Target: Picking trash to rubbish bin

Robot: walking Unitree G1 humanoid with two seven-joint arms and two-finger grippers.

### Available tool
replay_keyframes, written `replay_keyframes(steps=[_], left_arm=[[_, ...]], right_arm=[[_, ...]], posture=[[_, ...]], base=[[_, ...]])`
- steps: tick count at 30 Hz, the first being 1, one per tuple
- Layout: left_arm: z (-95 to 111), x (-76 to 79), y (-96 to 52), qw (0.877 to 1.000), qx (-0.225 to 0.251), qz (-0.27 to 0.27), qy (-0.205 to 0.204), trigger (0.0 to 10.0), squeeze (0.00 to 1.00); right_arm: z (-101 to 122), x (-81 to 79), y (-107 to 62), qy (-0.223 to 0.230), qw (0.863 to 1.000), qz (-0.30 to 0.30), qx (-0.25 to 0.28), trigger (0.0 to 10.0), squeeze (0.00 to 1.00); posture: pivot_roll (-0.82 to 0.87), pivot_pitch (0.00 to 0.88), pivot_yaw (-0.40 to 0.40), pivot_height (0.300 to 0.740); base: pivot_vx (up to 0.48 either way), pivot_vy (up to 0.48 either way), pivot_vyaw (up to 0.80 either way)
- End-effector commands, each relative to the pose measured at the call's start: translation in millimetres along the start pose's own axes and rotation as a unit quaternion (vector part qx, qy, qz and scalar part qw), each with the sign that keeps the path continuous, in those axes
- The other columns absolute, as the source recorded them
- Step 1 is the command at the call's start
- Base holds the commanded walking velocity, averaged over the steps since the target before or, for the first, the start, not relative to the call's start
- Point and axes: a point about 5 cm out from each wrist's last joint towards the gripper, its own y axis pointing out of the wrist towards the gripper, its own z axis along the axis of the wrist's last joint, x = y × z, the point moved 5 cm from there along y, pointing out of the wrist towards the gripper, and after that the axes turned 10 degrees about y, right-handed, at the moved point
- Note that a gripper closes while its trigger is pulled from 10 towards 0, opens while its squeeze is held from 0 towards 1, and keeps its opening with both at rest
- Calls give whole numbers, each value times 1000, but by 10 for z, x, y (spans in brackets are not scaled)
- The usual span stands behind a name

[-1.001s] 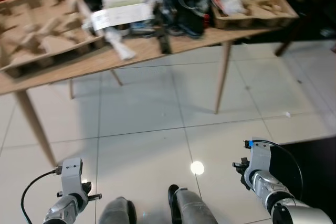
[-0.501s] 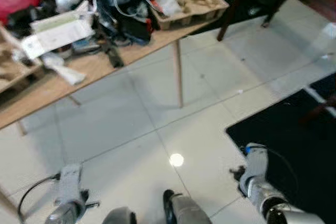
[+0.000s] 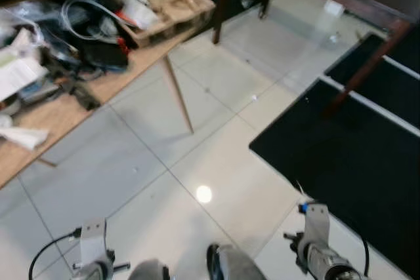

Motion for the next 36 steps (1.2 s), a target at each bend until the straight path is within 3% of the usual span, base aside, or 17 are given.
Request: replay_keyframes(steps=[1, 12, 18, 36], left_arm=[[-66, 31, -4, 1000, -12, -3, 3, 10000, 0], [-114, 81, 1, 1000, -24, -6, -11, 10000, 0], [-93, 135, 8, 1000, -20, -22, -9, 10000, 0], [-87, 205, 16, 999, -18, -36, -9, 10000, 0]], right_arm=[[-65, 51, -6, 4, 1000, -8, -10, 10000, 0], [-102, 75, -11, -7, 1000, -15, -12, 10000, 0], [-85, 55, -8, -27, 1000, -13, -10, 10000, 0], [-30, 11, -1, -28, 1000, -11, -2, 10000, 0]], posture=[[81, 168, 12, 740], [69, 142, 13, 740], [68, 130, 12, 740], [66, 133, 11, 740]], base=[[0, 0, -788], [0, 0, -718], [0, 0, 0], [55, 0, 0]])
